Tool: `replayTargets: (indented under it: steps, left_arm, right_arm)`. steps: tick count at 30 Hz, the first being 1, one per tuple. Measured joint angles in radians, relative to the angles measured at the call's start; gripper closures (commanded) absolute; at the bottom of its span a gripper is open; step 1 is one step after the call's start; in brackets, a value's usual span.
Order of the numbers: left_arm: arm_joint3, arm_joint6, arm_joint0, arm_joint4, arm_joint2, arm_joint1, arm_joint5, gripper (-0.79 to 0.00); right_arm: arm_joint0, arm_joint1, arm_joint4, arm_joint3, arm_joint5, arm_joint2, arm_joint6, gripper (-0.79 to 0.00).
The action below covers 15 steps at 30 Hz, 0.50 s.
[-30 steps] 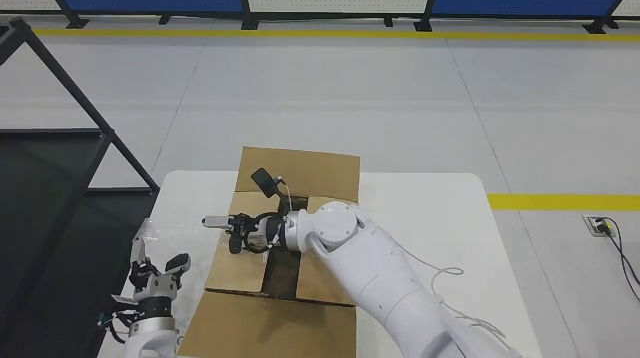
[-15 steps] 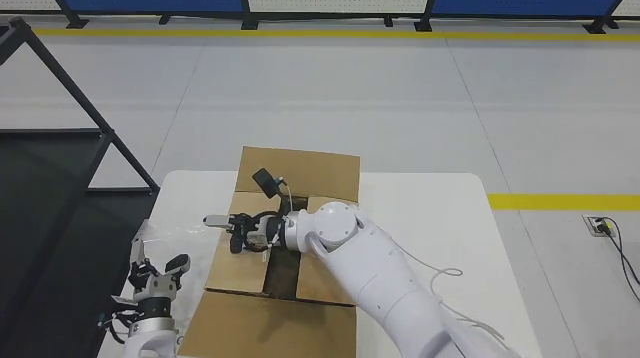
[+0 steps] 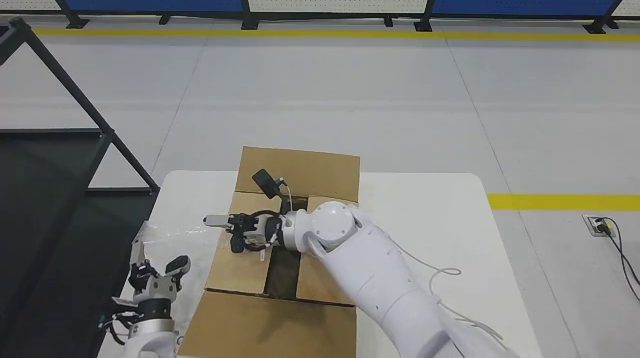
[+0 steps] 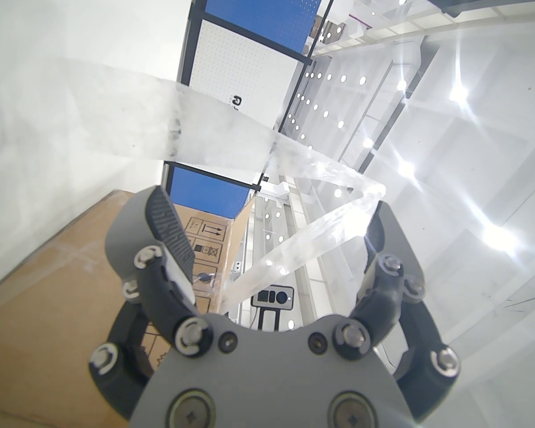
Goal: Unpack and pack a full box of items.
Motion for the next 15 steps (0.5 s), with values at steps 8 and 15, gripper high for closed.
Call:
replayTargets:
  steps: [8, 15]
  left_arm:
    - [0.001, -0.007, 0.006, -0.012, -0.008, -0.002, 0.000, -0.785]
    - [0.003, -0.010, 0.010, -0.017, -0.013, -0.003, -0.001, -0.785]
  right_arm:
    - [0.001, -0.005, -0.017, 0.003, 0.016, 0.007, -0.006, -0.785]
    - [0.000, -0.007, -0.029, 0.007, 0.021, 0.016, -0.007, -0.785]
